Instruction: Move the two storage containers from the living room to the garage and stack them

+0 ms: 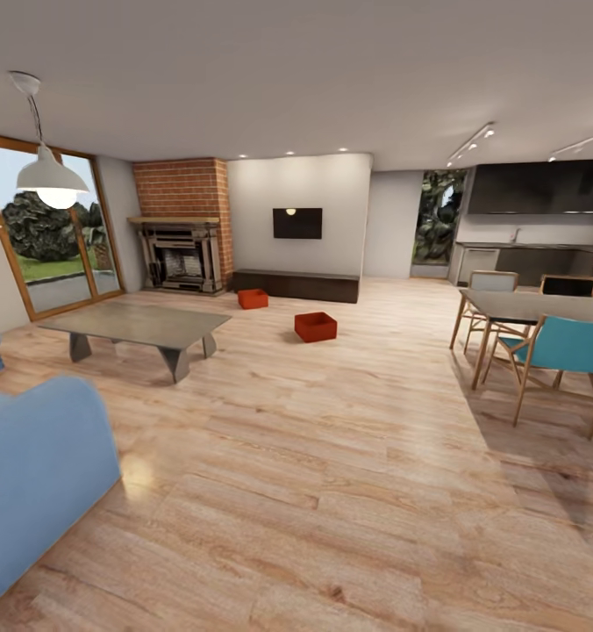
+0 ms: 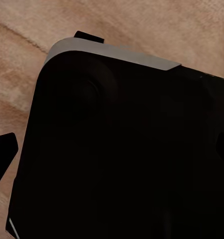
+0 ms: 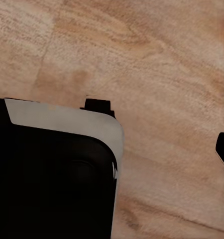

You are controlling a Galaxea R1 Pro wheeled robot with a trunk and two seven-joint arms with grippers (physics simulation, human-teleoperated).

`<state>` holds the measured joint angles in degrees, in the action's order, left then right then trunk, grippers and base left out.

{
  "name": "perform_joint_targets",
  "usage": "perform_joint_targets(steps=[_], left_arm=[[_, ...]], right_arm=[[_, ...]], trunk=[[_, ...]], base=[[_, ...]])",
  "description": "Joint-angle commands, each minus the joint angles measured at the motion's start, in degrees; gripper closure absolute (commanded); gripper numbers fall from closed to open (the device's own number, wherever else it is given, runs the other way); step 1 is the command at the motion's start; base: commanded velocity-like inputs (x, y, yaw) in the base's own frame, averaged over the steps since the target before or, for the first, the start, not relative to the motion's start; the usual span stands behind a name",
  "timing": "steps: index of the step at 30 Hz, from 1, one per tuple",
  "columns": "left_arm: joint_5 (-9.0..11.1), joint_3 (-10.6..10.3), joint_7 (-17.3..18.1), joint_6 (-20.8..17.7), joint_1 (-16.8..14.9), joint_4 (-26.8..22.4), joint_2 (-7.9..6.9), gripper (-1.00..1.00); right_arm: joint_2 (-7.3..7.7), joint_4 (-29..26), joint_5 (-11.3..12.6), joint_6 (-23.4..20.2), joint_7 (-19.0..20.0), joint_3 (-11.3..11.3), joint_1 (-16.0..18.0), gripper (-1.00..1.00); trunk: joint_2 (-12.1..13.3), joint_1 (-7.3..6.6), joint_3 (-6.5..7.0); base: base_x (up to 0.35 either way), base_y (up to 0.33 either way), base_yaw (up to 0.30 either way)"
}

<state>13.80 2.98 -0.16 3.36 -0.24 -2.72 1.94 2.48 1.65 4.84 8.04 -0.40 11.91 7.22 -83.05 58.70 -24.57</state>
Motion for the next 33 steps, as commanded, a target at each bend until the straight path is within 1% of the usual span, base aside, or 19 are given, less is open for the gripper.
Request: perform_joint_targets(steps=[1,33], left_arm=[[0.09,0.27,-0.02,0.15,-0.02,0.01,0.01,-1.0],[0.35,0.35,-0.02,0.16,-0.02,0.0,0.0,-1.0]], right_arm=[[-0.02,0.18,0.51,0.34,-0.04,0.48,0.07,-1.0],[-0.02,0.17,0.51,0.31,-0.04,0.48,0.07,-1.0]], trunk=[[-0.03,0.03,-0.06],[-0.03,0.03,-0.06]], base=[[0.321,0.0,0.0],[0.321,0.0,0.0]])
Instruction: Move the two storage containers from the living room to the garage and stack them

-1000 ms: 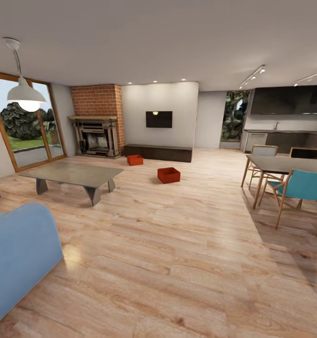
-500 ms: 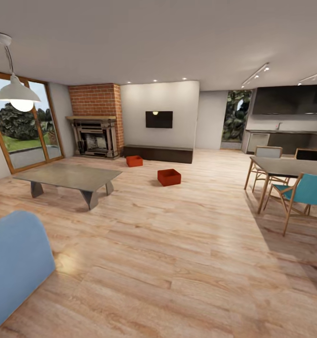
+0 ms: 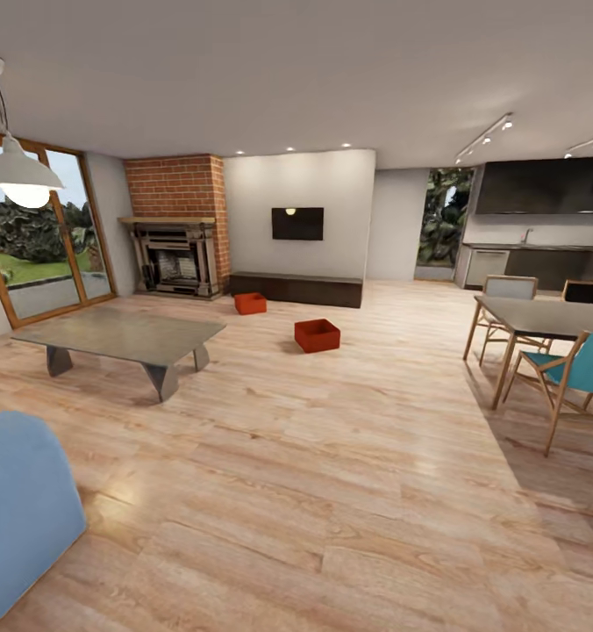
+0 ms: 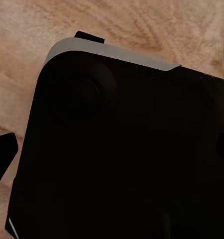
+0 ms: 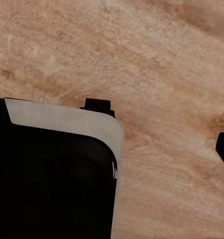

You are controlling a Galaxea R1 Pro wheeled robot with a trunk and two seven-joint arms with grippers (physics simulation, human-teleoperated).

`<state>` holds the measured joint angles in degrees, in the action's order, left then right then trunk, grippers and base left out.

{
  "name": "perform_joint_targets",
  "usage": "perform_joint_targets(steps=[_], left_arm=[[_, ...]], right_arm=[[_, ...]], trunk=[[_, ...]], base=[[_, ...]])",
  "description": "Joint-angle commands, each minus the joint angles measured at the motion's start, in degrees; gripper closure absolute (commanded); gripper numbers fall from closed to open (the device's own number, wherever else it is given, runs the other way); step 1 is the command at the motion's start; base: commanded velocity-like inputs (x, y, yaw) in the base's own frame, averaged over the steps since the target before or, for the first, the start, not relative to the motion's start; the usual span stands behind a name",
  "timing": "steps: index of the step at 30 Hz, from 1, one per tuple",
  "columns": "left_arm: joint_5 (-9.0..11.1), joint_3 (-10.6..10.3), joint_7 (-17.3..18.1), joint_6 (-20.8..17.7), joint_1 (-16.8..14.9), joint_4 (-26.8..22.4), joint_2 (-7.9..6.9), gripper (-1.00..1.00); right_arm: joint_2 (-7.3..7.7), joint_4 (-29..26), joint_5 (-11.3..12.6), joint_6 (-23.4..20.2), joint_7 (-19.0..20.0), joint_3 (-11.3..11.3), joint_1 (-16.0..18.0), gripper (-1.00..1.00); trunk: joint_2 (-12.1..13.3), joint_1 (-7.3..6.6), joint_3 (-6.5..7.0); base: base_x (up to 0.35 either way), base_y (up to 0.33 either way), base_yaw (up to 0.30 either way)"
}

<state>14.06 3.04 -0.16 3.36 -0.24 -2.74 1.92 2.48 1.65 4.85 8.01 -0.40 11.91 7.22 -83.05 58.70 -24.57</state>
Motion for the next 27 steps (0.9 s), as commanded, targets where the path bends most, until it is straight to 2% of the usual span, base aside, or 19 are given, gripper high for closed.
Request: perform_joint_targets(steps=[1,27], left_arm=[[0.12,0.32,-0.02,0.15,-0.02,0.02,0.02,-1.0],[0.18,0.34,-0.02,0.15,-0.02,0.02,0.02,-1.0]], right_arm=[[-0.02,0.18,0.51,0.34,-0.04,0.48,0.07,-1.0],[-0.02,0.18,0.51,0.36,-0.04,0.48,0.07,-1.0]], trunk=[[-0.03,0.03,-0.06],[-0.03,0.03,-0.06]], base=[[0.321,0.0,0.0],[0.321,0.0,0.0]])
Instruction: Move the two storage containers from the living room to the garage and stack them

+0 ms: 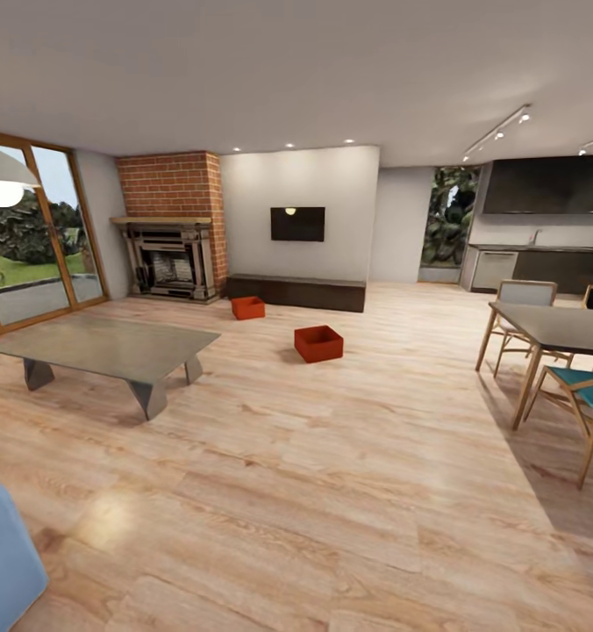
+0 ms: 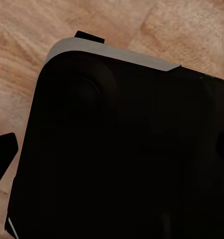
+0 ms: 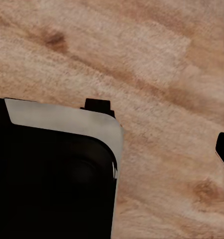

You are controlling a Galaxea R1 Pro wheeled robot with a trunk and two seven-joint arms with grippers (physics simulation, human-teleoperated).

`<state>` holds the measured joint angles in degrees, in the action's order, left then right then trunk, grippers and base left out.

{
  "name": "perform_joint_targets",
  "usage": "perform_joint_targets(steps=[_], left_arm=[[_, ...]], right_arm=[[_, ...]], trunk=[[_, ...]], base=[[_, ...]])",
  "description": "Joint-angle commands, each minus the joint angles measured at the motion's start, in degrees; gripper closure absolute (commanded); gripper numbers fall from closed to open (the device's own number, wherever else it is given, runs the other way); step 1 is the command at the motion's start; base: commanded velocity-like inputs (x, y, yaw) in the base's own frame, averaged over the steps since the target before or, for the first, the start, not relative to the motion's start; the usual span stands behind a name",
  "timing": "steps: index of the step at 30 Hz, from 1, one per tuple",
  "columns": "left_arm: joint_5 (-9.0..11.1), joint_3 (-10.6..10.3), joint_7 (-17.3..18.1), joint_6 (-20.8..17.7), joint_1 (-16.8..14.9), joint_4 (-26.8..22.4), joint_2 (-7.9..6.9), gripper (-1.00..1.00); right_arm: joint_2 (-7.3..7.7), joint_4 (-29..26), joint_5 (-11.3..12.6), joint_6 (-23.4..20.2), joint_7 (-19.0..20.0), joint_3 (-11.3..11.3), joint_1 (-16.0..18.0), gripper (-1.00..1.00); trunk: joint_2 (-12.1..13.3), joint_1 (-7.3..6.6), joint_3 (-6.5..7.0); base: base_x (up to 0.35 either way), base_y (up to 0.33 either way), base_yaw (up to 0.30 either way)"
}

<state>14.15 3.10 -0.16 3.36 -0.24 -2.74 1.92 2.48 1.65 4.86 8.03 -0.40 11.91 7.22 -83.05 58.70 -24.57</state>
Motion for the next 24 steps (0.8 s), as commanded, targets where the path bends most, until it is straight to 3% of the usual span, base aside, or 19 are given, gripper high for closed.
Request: perform_joint_targets(steps=[1,24], left_arm=[[0.08,0.31,-0.02,0.15,-0.02,0.02,0.02,-1.0],[-0.19,0.24,-0.02,0.13,-0.02,0.02,0.02,-1.0]], right_arm=[[-0.02,0.19,0.5,0.33,-0.04,0.48,0.07,-1.0],[-0.02,0.18,0.5,0.32,-0.04,0.48,0.07,-1.0]], trunk=[[-0.03,0.03,-0.06],[-0.03,0.03,-0.06]], base=[[0.321,0.0,0.0],[0.321,0.0,0.0]])
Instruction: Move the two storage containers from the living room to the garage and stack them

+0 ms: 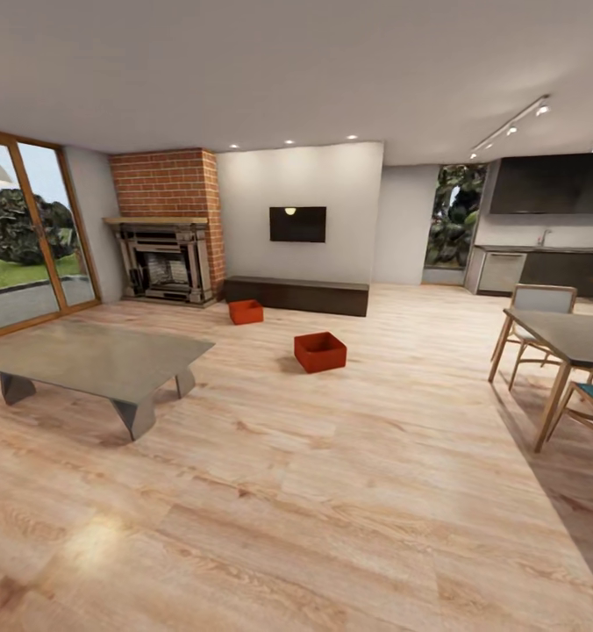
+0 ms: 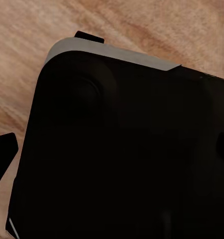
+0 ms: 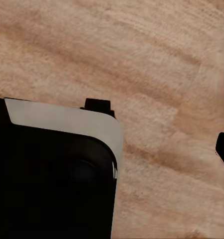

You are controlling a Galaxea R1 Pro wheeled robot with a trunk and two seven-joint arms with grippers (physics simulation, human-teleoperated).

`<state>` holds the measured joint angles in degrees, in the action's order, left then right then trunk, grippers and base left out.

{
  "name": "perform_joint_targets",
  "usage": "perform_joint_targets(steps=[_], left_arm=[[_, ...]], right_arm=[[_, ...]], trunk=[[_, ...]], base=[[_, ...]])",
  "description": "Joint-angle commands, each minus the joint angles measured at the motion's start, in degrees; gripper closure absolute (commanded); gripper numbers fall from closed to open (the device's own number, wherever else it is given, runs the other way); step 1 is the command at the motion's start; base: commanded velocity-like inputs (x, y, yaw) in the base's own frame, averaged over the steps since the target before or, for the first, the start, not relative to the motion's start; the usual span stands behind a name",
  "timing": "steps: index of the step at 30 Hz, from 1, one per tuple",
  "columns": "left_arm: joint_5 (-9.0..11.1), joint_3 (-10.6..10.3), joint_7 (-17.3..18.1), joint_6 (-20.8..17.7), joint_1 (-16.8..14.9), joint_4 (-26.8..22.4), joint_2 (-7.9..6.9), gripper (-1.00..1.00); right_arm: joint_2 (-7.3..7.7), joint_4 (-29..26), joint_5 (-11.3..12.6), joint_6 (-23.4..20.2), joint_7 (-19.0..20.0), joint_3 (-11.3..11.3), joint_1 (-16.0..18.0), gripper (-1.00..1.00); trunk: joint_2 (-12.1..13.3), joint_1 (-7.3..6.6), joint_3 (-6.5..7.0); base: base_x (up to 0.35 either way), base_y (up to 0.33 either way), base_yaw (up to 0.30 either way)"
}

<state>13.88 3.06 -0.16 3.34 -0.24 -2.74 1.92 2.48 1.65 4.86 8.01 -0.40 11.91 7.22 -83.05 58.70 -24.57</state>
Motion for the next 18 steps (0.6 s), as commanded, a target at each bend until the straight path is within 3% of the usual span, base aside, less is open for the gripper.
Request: perform_joint_targets(steps=[1,18], left_arm=[[0.09,0.28,-0.02,0.14,-0.02,0.02,0.02,-1.0],[0.41,0.35,-0.02,0.17,-0.02,0.02,0.02,-1.0]], right_arm=[[-0.02,0.18,0.5,0.36,-0.04,0.48,0.07,-1.0],[-0.02,0.18,0.5,0.36,-0.04,0.48,0.07,-1.0]], trunk=[[-0.03,0.03,-0.06],[-0.03,0.03,-0.06]], base=[[0.321,0.0,0.0],[0.321,0.0,0.0]])
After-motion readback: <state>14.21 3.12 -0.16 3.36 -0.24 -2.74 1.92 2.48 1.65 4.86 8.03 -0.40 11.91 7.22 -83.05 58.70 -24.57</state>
